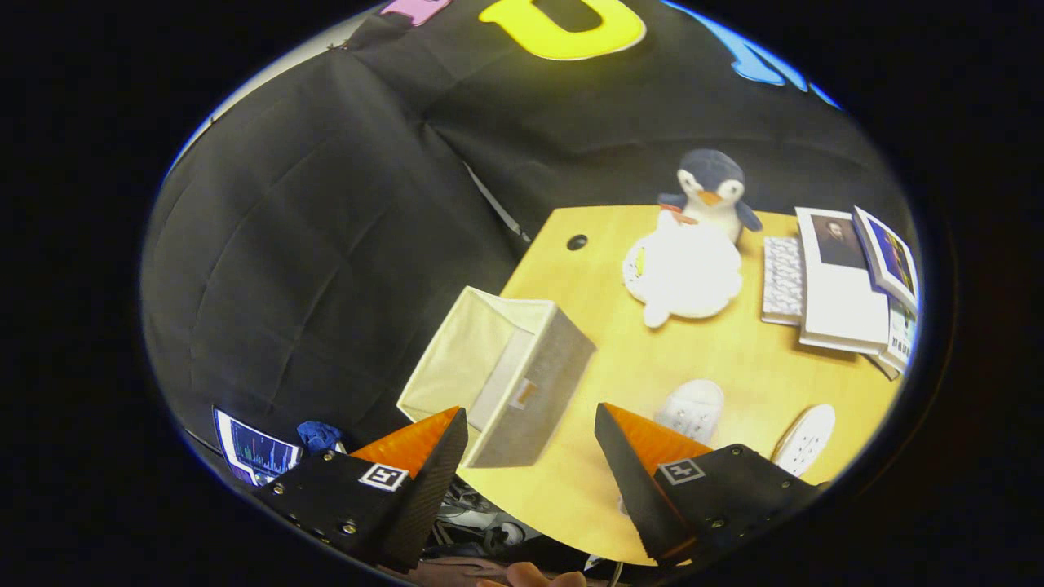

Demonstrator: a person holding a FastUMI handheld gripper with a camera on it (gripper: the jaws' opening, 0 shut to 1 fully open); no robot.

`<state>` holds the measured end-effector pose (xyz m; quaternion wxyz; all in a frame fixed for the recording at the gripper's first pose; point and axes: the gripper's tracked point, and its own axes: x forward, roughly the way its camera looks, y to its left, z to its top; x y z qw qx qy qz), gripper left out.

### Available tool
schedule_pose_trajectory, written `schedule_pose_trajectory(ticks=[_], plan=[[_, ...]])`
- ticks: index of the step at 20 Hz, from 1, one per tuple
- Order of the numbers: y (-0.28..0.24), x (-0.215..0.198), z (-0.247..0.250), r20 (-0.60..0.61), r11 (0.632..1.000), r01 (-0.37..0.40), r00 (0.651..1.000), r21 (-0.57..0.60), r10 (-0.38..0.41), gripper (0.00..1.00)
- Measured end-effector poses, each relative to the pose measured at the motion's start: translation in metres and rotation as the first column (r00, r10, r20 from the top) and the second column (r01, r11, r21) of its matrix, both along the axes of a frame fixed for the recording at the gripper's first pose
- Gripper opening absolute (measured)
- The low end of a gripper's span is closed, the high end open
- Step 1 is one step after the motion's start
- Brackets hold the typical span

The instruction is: Open the storage box then place both shoes into the box .Put the left shoe in first, then the right shoe, with the right side of both shoes facing outward in a uniform manner.

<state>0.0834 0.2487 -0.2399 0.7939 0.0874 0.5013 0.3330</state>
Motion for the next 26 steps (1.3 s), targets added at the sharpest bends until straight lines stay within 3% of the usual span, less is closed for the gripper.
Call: schedule_pose_trajectory(ticks=[3, 5, 11, 17, 26], plan=[[-0.047, -0.006, -0.048, -0.06, 0.989, 0.055, 0.996, -0.134, -0.064, 0.96], [-0.072, -0.02, -0.074, -0.119, 0.976, 0.049, 0.99, -0.213, -0.075, 0.96], [-0.104, -0.034, -0.113, -0.191, 0.954, 0.049, 0.975, -0.297, -0.11, 0.96], [-0.11, -0.037, -0.141, -0.225, 0.933, 0.006, 0.97, -0.361, -0.094, 0.96], [-0.116, -0.03, -0.204, -0.293, 0.872, -0.1, 0.955, -0.48, -0.052, 0.95]])
